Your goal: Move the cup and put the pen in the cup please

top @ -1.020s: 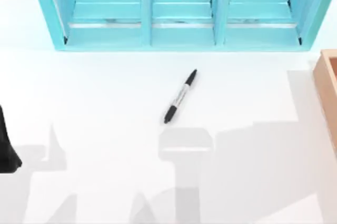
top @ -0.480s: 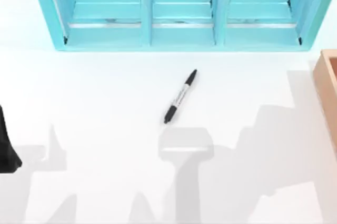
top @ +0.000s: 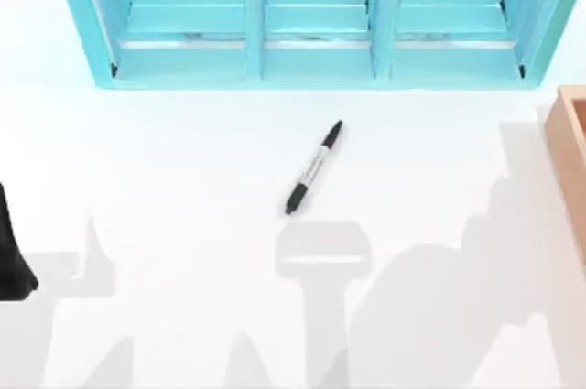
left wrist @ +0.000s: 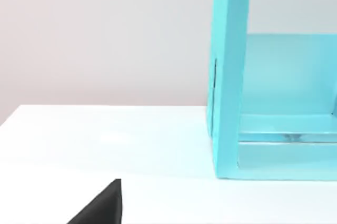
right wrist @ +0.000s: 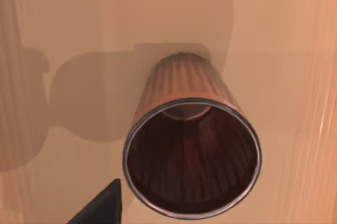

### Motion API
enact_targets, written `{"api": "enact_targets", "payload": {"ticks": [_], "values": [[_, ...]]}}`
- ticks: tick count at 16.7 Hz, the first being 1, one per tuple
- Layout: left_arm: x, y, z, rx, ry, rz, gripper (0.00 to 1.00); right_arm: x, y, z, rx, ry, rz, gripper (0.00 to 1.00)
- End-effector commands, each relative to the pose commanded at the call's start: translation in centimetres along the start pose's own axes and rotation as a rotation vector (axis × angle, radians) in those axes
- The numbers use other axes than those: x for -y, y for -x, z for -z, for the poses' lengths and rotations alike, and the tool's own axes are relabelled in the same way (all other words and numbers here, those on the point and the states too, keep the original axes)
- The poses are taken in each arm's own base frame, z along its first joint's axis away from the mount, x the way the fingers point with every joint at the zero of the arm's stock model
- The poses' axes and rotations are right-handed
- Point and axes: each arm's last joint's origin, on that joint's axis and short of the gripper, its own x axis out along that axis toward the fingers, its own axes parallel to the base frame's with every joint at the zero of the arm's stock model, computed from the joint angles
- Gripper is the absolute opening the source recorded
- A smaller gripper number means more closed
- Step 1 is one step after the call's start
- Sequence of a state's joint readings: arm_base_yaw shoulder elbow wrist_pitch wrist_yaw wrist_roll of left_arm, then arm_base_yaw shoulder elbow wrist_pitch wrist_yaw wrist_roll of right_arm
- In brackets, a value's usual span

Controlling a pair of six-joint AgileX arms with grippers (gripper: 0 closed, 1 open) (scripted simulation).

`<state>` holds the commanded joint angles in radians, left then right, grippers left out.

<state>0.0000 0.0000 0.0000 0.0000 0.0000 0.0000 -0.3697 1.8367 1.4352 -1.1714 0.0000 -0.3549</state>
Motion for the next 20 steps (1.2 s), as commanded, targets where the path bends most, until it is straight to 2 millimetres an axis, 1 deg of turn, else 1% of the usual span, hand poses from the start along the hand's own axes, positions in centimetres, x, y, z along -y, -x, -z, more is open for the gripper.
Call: {"api": "enact_targets", "payload": {"ticks": [3, 5, 6, 10, 20], "values": [[0.0, 0.0, 0.0, 0.0, 0.0, 0.0, 1.0, 0.0, -3.7, 0.1, 0.009, 0.0, 0.003, 1.0], [0.0, 0.0, 0.0, 0.0, 0.0, 0.0, 1.0, 0.0, -5.2, 0.3, 0.0, 0.0, 0.0, 1.0], [0.0, 0.0, 0.0, 0.0, 0.0, 0.0, 1.0, -0.1, -5.5, 0.4, -0.001, 0.0, -0.001, 1.0], [0.0, 0.0, 0.0, 0.0, 0.0, 0.0, 1.0, -0.1, -5.6, 0.4, -0.001, 0.0, -0.001, 1.0], [0.0, 0.0, 0.0, 0.0, 0.0, 0.0, 1.0, -0.1, -5.6, 0.4, -0.001, 0.0, -0.001, 0.25]]}}
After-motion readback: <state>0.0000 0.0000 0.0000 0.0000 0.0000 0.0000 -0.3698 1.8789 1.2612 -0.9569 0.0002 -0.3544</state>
